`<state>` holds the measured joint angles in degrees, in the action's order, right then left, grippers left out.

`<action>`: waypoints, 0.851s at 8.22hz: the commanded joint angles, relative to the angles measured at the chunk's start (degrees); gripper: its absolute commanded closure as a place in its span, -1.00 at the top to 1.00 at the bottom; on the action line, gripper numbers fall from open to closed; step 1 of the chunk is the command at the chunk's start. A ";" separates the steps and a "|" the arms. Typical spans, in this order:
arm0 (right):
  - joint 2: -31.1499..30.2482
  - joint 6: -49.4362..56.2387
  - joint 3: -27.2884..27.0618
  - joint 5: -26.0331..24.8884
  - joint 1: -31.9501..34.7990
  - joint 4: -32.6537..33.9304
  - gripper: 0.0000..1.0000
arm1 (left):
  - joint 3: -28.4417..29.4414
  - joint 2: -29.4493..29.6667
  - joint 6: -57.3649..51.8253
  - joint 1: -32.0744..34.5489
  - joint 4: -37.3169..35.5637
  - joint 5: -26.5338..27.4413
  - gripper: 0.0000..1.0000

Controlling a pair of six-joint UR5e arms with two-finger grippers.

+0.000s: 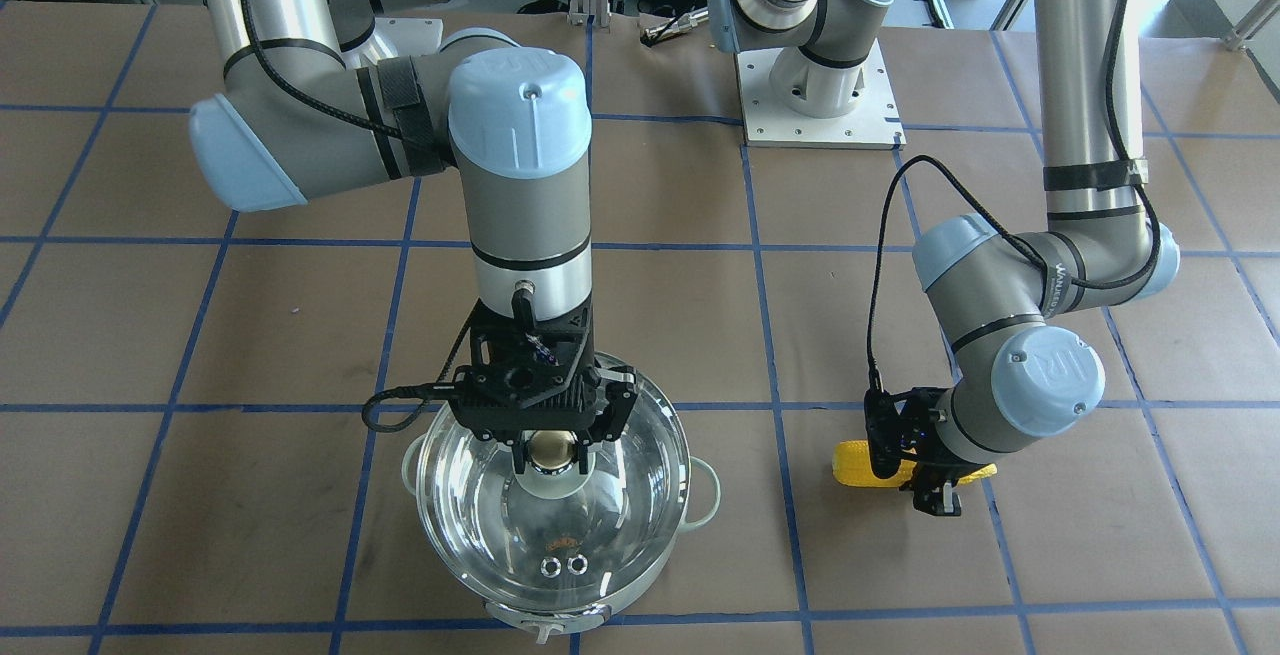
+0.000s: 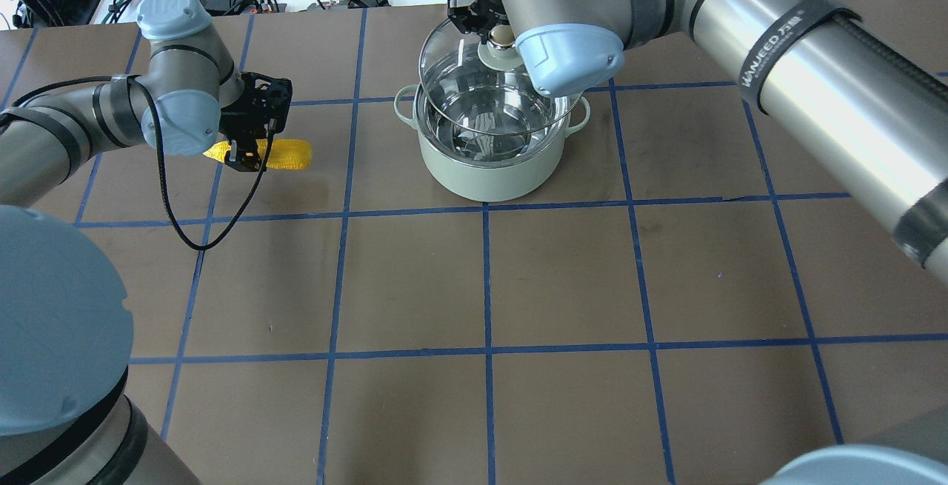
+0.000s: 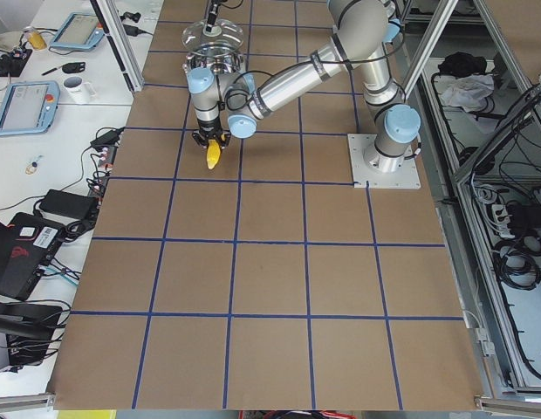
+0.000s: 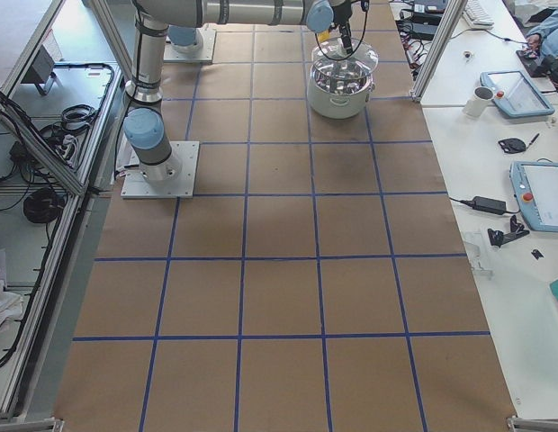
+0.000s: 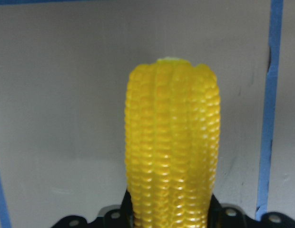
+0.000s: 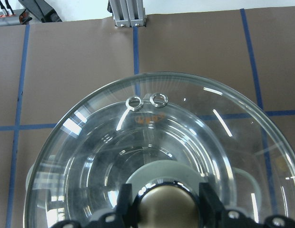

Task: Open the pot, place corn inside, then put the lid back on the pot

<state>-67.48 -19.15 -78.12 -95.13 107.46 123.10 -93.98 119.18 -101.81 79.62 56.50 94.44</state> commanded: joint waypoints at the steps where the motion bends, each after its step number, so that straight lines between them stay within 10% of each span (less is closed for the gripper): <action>1: -8.16 7.96 -1.67 2.04 -7.32 -10.38 -0.21 | 0.29 -7.88 5.35 1.41 0.46 0.31 -1.00; 7: -22.32 25.21 -6.85 4.07 -19.74 -28.49 -0.18 | 0.29 -11.52 29.06 21.33 -12.35 0.30 -1.00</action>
<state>-85.80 2.51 -82.51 -91.11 90.53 99.38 -93.69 107.26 -82.69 94.79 49.35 94.81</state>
